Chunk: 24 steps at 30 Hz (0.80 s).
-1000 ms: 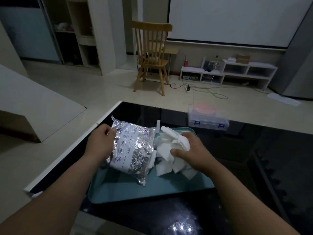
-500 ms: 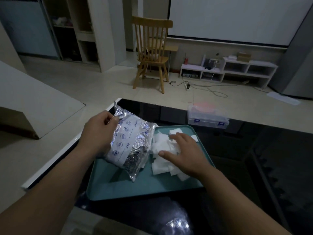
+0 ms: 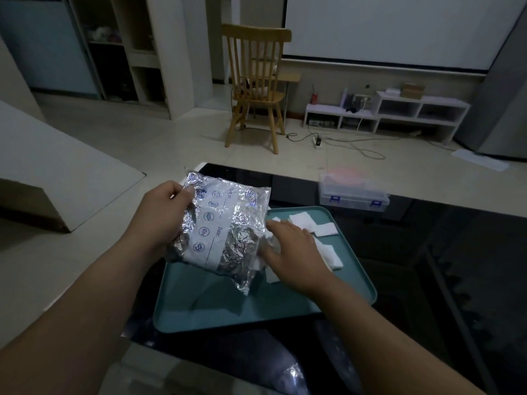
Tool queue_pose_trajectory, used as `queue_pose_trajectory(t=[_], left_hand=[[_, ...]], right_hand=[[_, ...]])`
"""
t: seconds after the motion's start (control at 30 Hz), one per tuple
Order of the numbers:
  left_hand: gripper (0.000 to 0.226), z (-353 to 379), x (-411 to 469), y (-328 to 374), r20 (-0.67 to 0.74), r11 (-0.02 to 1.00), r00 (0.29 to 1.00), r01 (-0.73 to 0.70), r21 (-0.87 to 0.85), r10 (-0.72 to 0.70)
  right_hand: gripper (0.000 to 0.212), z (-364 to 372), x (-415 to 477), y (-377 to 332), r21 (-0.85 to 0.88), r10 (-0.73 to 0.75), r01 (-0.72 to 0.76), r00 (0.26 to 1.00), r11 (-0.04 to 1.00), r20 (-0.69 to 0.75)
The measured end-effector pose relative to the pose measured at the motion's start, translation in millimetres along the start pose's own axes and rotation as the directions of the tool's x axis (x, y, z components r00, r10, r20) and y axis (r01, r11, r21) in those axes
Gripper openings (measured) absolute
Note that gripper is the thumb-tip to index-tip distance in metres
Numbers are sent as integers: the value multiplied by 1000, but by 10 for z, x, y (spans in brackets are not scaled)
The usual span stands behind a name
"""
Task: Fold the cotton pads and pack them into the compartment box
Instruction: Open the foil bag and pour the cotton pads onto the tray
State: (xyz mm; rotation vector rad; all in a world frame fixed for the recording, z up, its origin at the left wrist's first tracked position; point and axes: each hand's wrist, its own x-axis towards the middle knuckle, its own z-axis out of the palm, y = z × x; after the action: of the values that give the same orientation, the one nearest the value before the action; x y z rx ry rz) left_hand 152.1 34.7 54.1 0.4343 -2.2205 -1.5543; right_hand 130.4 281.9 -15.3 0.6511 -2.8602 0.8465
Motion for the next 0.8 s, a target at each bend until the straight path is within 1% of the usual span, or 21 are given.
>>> queue_pose_trajectory(t=[0.07, 0.2, 0.3, 0.47, 0.6, 0.67, 0.73, 0.8], left_hand=[[32, -5, 16, -46, 17, 999, 1000, 20, -35, -19], [33, 28, 11, -102, 64, 997, 997, 43, -70, -38], [31, 70, -8, -89, 79, 999, 997, 24, -44, -20], [32, 70, -31, -57, 4, 999, 1000, -22, 43, 22], [31, -19, 24, -130, -13, 993, 999, -35, 109, 37], [30, -60, 57, -182, -42, 994, 999, -10, 108, 15], [31, -72, 77, -258, -44, 993, 999, 36, 114, -31], [33, -64, 80, -356, -23, 981, 995, 98, 170, -96]], right_hand=[[52, 6, 7, -39, 69, 24, -26, 999, 997, 34], [55, 13, 9, -79, 147, 44, -57, 995, 987, 90], [55, 34, 39, -117, 83, 60, -67, 994, 994, 88], [41, 86, 77, -96, 47, 75, -77, 996, 996, 48], [51, 7, 79, -28, -13, 94, -94, 996, 996, -3], [55, -75, 69, 21, -31, 123, -123, 992, 992, -7], [48, -161, 63, 69, -52, 177, -176, 984, 983, 13], [39, -228, 56, 113, -83, 213, -208, 976, 975, 53]])
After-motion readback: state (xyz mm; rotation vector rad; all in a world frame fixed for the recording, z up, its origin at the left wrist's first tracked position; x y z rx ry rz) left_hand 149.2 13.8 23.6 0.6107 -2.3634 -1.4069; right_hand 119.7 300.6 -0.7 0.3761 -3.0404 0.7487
